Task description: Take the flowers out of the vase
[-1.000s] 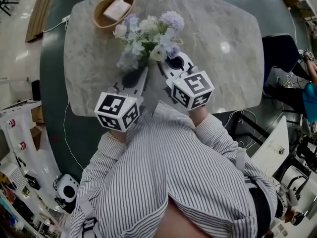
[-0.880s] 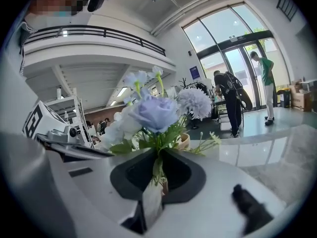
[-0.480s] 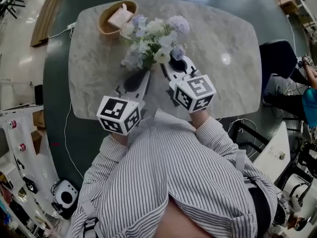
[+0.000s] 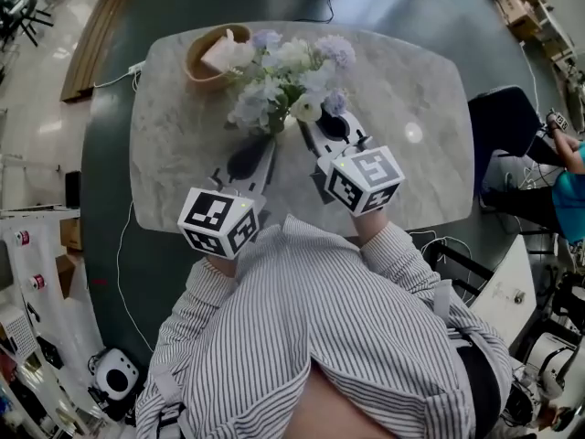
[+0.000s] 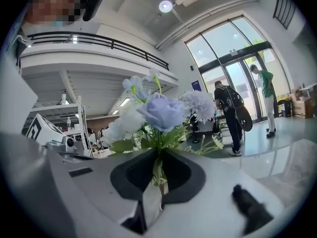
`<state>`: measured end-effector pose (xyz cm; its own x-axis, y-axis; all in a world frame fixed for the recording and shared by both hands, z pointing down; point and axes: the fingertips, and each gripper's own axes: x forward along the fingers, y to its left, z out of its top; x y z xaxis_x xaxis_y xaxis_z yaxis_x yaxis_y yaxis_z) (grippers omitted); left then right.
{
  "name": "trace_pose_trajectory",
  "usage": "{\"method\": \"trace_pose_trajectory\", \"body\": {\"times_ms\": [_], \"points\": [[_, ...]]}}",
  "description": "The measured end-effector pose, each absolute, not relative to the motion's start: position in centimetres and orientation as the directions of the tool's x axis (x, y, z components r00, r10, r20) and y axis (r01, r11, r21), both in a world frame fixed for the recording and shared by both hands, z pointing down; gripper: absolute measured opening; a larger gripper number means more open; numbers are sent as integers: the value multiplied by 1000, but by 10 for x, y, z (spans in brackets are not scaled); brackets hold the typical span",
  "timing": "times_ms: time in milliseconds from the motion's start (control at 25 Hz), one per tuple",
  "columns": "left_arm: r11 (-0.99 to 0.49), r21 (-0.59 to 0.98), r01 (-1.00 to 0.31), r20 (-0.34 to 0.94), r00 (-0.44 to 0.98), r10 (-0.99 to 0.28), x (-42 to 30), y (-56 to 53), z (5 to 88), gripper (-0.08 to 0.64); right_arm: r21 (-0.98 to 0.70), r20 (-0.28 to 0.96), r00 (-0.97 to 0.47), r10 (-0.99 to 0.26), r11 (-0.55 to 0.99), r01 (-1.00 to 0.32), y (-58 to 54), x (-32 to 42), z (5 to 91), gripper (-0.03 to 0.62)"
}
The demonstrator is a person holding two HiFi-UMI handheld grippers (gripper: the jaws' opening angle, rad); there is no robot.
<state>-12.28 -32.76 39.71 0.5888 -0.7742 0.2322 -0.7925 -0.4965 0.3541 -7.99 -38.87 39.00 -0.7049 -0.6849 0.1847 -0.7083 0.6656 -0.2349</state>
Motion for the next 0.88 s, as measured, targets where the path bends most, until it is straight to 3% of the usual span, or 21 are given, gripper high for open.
{"method": "trace_pose_trajectory", "body": {"times_ms": [880], "points": [[-530,232,-816,84,559,-825,-147,-329,334,12,-239,-21,-698,-716,681,-692,-366,-59,288,40]]}}
